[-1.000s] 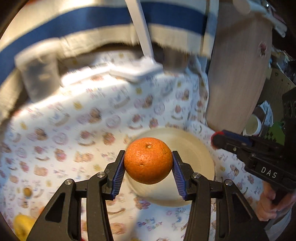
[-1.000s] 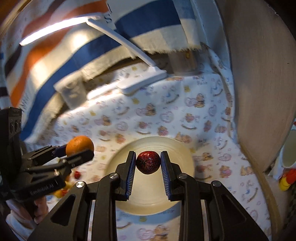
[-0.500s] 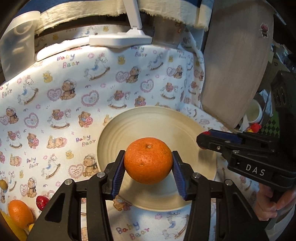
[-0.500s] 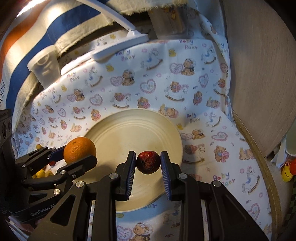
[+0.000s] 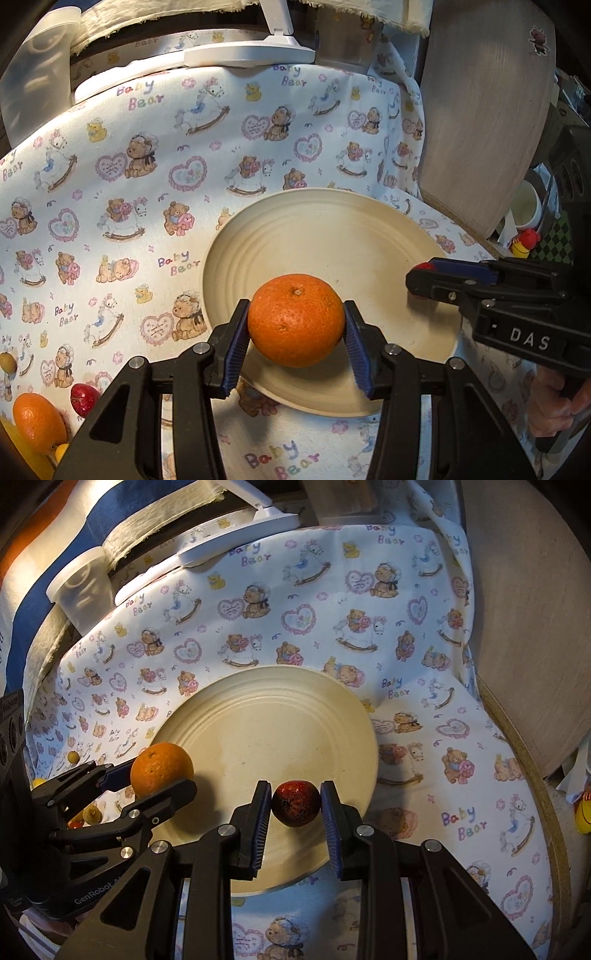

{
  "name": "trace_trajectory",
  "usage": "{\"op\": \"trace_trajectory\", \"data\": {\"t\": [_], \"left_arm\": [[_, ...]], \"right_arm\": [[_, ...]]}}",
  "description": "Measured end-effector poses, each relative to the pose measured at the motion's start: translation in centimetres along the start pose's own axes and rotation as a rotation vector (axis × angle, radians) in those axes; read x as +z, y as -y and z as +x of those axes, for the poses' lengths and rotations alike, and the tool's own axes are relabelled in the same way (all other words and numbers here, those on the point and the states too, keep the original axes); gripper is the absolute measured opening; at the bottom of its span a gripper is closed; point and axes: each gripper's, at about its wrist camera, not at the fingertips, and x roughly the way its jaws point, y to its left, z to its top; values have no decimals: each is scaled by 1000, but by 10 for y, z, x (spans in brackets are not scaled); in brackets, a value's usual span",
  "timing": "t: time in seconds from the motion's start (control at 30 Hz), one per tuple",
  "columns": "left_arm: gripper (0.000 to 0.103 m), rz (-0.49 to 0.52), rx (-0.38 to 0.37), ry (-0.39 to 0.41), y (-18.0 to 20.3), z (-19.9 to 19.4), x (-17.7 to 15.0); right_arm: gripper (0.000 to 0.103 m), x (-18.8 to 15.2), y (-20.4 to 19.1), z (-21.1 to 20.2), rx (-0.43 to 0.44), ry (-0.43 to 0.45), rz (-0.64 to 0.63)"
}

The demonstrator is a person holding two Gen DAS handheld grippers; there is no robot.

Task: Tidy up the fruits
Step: 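Carry both fruits to the cream plate and open both tools to release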

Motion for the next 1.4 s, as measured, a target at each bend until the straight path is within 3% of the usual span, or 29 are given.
{"op": "trace_trajectory", "data": {"t": [0.43,0.53,0.6,0.63,0.7,0.87,1.1,1.4], "left_arm": [[47,11,17,-9,-1,3,-3],[55,37,30,18,3,-1,-2],[72,57,35,45,6,-7,-2],[74,61,42,57,8,-9,-2],[74,63,44,67,9,-12,-2],[74,75,84,93,10,-21,-1],[74,60,137,184,-2,-68,4],[78,39,275,285,-40,-157,-18]], "right_arm": [[28,-1,0,4,-9,-14,-4],[29,-1,-1,2,-17,-2,-8],[36,0,1,0,-21,5,-4],[40,0,2,-1,-20,13,0],[51,1,3,-6,-11,35,2],[52,2,4,-17,-8,79,5],[52,4,2,-29,-12,123,0],[52,-2,-29,-65,15,230,-60]]}}
